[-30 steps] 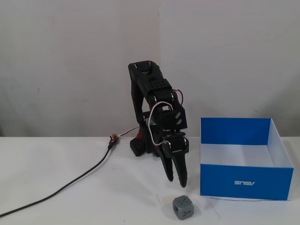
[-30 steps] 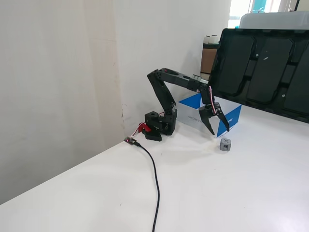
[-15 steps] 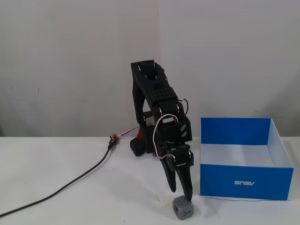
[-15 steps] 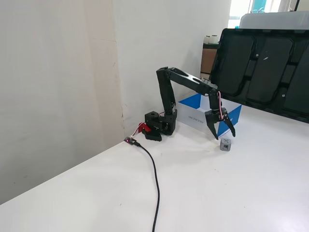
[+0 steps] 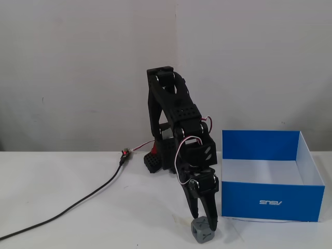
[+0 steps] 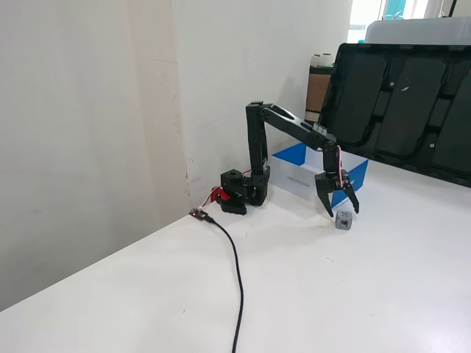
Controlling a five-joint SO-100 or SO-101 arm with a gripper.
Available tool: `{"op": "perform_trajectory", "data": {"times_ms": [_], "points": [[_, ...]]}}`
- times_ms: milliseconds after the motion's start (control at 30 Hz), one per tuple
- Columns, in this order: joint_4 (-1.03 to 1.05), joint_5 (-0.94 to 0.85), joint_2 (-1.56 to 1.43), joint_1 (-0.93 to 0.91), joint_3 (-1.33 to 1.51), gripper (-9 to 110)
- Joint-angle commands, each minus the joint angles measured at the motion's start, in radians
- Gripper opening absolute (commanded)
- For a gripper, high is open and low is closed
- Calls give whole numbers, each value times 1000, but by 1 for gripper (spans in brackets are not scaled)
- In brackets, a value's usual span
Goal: Pick the gray block and keep it in the box.
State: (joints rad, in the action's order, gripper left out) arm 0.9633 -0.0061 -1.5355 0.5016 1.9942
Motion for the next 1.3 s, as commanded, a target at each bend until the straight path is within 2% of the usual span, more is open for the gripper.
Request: {"op": "perform_trajectory", "data": {"times_ms": [0,500,733,933,1267], "points": [[-18,6,-5,0,-60,24],[-61,6,60,-8,-77,22],[-78,-6,74,-12,-91,9],[-77,-6,83,-14,-103,7],[64,-5,-15,-18,-227,6]]}}
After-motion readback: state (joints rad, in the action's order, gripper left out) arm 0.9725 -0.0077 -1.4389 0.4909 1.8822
